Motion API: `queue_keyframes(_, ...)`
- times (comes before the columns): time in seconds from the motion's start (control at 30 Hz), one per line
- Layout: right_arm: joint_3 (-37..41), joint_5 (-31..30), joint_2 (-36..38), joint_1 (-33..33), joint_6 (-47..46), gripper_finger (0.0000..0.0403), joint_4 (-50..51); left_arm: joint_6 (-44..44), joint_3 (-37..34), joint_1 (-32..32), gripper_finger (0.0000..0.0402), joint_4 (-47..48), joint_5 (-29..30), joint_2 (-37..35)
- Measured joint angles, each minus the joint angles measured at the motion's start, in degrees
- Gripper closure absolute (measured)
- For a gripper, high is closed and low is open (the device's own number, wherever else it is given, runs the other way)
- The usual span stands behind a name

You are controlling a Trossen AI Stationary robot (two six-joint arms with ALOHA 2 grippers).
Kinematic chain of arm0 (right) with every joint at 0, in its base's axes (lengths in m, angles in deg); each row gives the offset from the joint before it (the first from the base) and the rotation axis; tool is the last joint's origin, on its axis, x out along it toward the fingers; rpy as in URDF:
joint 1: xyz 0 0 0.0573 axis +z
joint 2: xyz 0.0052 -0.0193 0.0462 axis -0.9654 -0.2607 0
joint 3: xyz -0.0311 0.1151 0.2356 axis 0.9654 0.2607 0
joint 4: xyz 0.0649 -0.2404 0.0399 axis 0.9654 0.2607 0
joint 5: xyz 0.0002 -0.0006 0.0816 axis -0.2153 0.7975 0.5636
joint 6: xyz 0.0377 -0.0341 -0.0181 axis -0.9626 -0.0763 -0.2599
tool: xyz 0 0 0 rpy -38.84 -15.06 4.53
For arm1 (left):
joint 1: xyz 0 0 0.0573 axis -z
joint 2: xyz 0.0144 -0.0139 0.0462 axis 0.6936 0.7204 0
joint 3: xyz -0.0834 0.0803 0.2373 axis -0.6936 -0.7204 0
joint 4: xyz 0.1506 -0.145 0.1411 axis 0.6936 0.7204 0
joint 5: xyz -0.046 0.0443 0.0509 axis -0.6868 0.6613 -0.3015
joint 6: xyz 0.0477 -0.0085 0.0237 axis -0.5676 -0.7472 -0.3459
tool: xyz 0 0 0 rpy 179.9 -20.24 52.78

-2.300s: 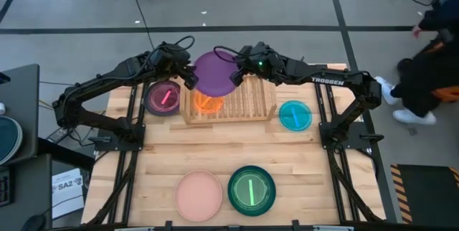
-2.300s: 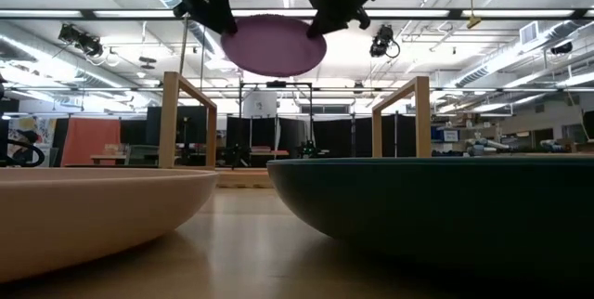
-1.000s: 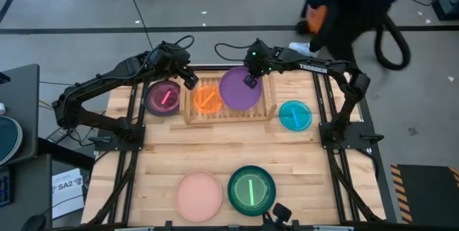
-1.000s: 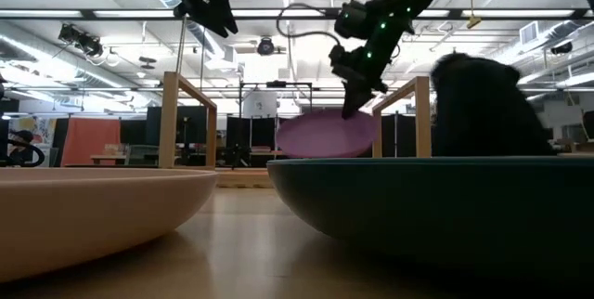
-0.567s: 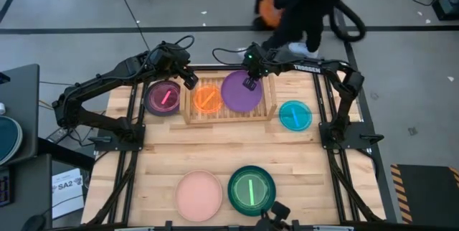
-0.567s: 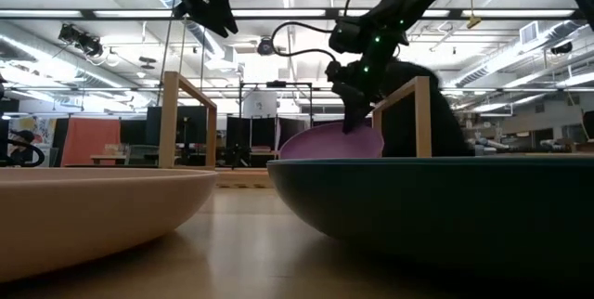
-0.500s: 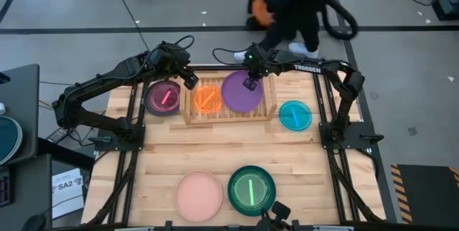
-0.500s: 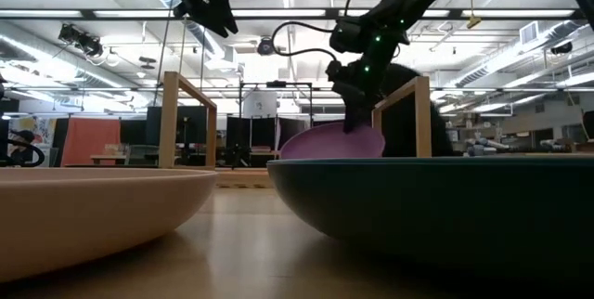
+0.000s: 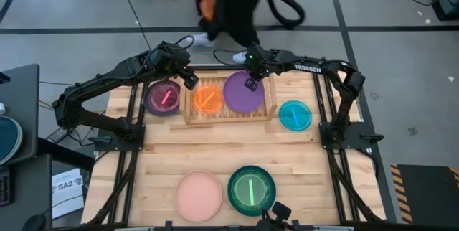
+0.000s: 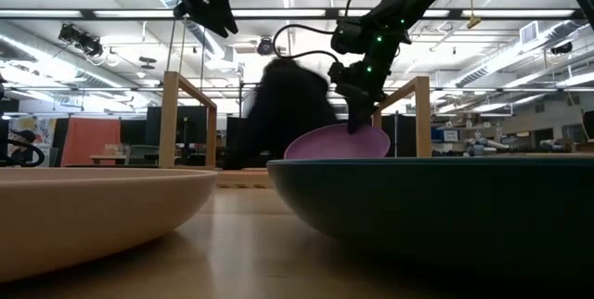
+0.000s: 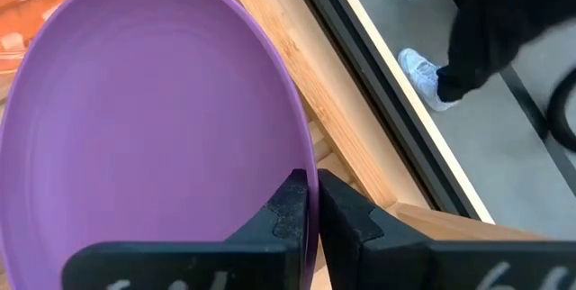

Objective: Place and stack plates onto a shelf
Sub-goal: Put the large purple plate on the shelf

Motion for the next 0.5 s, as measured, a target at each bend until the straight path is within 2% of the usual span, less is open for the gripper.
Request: queue_keyframes(0.5,0.0,-0.13,-0.05,0.0,0.02,0.0359,-0.2,-0.02,0.0,0.0,0.0221,0.0,0.0,0.0)
